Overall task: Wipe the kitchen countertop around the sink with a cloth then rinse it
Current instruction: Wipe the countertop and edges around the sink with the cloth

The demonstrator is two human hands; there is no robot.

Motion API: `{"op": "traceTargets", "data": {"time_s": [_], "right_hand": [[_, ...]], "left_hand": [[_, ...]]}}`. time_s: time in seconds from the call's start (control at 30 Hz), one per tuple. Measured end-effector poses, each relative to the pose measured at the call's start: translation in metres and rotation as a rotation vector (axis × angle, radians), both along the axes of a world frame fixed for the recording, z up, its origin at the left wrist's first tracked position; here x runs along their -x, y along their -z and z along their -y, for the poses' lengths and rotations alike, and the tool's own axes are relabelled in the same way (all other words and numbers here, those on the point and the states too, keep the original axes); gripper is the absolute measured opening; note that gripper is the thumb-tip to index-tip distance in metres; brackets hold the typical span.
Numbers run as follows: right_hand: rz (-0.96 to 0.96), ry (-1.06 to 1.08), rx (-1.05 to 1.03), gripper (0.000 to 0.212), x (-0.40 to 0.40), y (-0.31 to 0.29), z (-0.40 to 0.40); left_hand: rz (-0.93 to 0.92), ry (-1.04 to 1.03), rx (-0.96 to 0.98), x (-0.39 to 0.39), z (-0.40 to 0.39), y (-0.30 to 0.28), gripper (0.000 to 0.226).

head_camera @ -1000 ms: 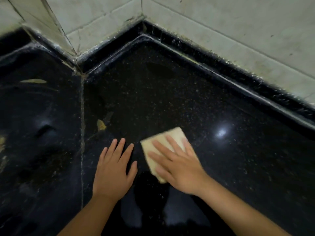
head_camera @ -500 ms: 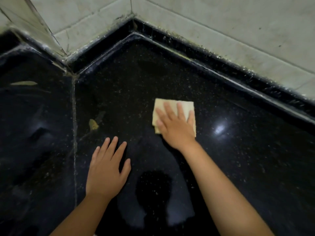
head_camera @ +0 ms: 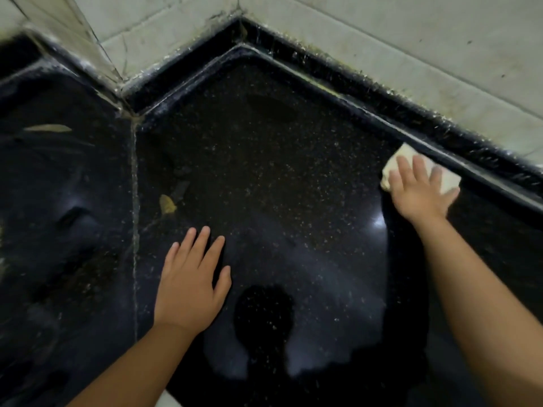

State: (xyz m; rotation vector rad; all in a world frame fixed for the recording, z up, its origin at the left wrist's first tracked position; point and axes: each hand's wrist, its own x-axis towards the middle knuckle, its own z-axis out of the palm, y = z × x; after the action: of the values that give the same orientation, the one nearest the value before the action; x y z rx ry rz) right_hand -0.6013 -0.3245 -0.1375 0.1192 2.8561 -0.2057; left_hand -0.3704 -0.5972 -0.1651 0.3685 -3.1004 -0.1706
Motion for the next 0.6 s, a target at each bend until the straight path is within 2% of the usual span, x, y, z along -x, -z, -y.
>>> {"op": "traceTargets", "data": {"time_s": [0.07, 0.13, 0.23, 0.33, 0.4, 0.47, 0.53, 0.6], "right_hand": [[0.030, 0.033, 0.013, 0.051, 0.032, 0.000, 0.042], [0.059, -0.050, 0.035, 0.051, 0.050, 0.001, 0.088], [0.066, -0.338, 0.062, 0.051, 0.043, 0.007, 0.160], [0.076, -0.660, 0.055, 0.050, 0.001, 0.009, 0.204], [0.056, -0.846, 0.030, 0.049, -0.036, 0.007, 0.200], [0.078, -0.981, 0.028, 0.050, -0.067, 0.009, 0.160], [0.115, -1.020, 0.018, 0.069, -0.085, 0.004, 0.102], [0.150, -0.917, -0.051, 0.088, -0.078, -0.002, 0.054]], "left_hand": [[0.007, -0.002, 0.011, 0.001, 0.001, 0.000, 0.053], [0.008, -0.003, 0.004, 0.001, 0.001, 0.000, 0.052], [0.009, -0.007, 0.000, 0.000, 0.001, -0.001, 0.052], [0.002, -0.004, -0.006, 0.000, 0.003, 0.000, 0.052], [-0.005, 0.005, -0.007, 0.000, 0.004, 0.001, 0.052], [-0.008, 0.010, -0.012, -0.002, 0.004, 0.001, 0.052], [-0.014, 0.009, -0.019, -0.002, 0.005, 0.003, 0.052], [-0.027, 0.008, -0.038, -0.001, 0.005, 0.005, 0.053]]}}
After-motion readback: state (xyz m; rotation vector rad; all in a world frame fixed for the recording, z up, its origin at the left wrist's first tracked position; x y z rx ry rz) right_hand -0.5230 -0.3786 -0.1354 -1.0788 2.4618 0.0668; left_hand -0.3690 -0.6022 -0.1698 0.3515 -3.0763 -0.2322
